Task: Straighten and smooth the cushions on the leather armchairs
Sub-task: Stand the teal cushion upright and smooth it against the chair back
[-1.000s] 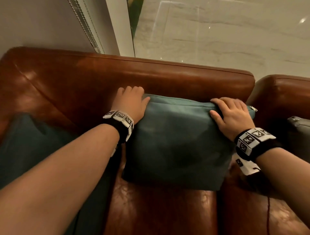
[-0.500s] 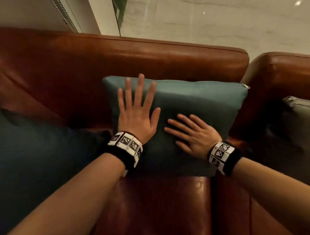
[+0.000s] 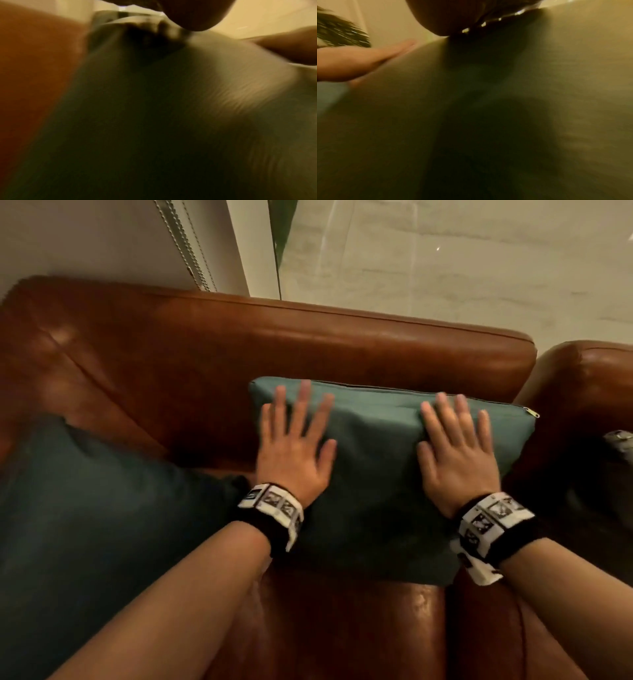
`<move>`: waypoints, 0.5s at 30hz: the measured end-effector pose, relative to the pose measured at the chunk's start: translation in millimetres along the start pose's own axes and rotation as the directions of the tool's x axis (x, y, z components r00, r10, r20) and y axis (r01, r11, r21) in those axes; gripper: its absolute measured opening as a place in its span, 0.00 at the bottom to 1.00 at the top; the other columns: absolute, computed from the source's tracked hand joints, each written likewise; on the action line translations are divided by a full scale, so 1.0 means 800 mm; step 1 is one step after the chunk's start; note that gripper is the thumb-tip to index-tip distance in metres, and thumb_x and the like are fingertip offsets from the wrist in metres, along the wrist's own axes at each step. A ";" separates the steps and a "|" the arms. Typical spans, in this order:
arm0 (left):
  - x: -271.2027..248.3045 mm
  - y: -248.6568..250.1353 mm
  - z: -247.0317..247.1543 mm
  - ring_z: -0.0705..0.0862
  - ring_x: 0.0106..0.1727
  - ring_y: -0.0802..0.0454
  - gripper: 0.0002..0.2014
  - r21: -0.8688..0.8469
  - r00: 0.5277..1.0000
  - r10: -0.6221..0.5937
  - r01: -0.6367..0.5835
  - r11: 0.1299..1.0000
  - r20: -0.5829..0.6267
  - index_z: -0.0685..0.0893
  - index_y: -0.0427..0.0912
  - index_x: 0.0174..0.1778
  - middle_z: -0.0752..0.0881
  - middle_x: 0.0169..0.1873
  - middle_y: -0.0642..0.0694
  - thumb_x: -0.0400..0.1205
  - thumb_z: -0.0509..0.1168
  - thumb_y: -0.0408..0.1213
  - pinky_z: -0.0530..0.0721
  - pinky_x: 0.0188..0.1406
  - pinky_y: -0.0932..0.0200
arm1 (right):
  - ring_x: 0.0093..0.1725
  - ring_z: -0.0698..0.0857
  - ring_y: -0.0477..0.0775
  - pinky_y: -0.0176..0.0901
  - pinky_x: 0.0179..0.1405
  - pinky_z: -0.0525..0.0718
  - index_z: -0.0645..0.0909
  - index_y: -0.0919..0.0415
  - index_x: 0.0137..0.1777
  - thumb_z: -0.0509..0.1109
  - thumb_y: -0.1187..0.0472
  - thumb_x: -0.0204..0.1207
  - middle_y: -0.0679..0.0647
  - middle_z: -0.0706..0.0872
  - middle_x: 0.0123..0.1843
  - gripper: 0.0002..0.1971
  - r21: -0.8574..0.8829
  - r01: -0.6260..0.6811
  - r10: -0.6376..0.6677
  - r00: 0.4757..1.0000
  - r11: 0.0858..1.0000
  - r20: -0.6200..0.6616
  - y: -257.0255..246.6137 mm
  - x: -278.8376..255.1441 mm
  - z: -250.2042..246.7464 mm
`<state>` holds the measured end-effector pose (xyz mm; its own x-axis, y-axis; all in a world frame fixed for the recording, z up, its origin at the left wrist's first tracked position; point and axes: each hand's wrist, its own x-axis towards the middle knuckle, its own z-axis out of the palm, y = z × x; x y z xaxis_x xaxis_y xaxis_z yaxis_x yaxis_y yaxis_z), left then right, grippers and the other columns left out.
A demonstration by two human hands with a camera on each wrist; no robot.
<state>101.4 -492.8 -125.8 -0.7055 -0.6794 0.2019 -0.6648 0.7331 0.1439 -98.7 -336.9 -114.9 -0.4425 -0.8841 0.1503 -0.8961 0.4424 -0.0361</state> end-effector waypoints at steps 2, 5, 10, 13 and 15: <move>0.020 0.038 -0.003 0.47 0.85 0.38 0.31 -0.021 0.971 0.236 -0.235 0.972 0.036 0.50 0.55 0.84 0.50 0.85 0.47 0.84 0.49 0.53 0.47 0.83 0.37 | 0.86 0.53 0.58 0.65 0.83 0.51 0.57 0.53 0.85 0.51 0.47 0.83 0.54 0.58 0.86 0.31 0.022 0.155 -0.155 0.988 0.988 0.001 -0.035 -0.003 0.010; 0.044 0.031 0.008 0.51 0.86 0.43 0.29 -0.047 0.962 0.247 -0.243 0.969 0.115 0.56 0.54 0.84 0.55 0.85 0.48 0.85 0.48 0.53 0.50 0.83 0.42 | 0.86 0.51 0.55 0.60 0.84 0.50 0.55 0.50 0.85 0.49 0.44 0.84 0.51 0.56 0.87 0.30 -0.003 0.216 -0.215 0.974 0.976 0.065 -0.025 0.009 0.018; 0.068 -0.045 0.004 0.51 0.86 0.46 0.31 0.005 0.980 0.144 -0.146 0.989 0.139 0.54 0.53 0.85 0.55 0.85 0.47 0.85 0.45 0.57 0.49 0.84 0.47 | 0.86 0.51 0.58 0.63 0.84 0.49 0.53 0.47 0.85 0.43 0.40 0.83 0.54 0.56 0.87 0.31 -0.072 -0.132 0.137 0.988 0.989 0.065 0.071 0.028 0.007; 0.072 -0.037 -0.005 0.56 0.84 0.42 0.32 0.034 0.981 0.100 -0.107 0.994 0.167 0.54 0.51 0.84 0.60 0.83 0.43 0.84 0.45 0.57 0.53 0.83 0.44 | 0.86 0.52 0.62 0.67 0.83 0.48 0.59 0.51 0.84 0.47 0.42 0.82 0.60 0.56 0.86 0.31 -0.092 -0.229 0.232 0.973 0.969 0.022 0.080 0.031 -0.005; 0.079 -0.017 -0.014 0.66 0.77 0.39 0.32 0.049 0.980 0.121 -0.130 0.990 0.156 0.59 0.48 0.83 0.70 0.76 0.40 0.84 0.45 0.58 0.57 0.80 0.41 | 0.83 0.60 0.62 0.66 0.82 0.51 0.66 0.55 0.81 0.52 0.45 0.82 0.61 0.63 0.83 0.28 -0.035 -0.090 0.089 0.996 0.995 -0.013 0.058 0.045 -0.014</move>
<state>68.9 -545.4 -103.9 -0.8102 -0.5826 0.0640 -0.5788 0.8126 0.0687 -155.9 -346.4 -100.3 -0.5201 -0.8391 0.1595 -0.8511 0.5248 -0.0150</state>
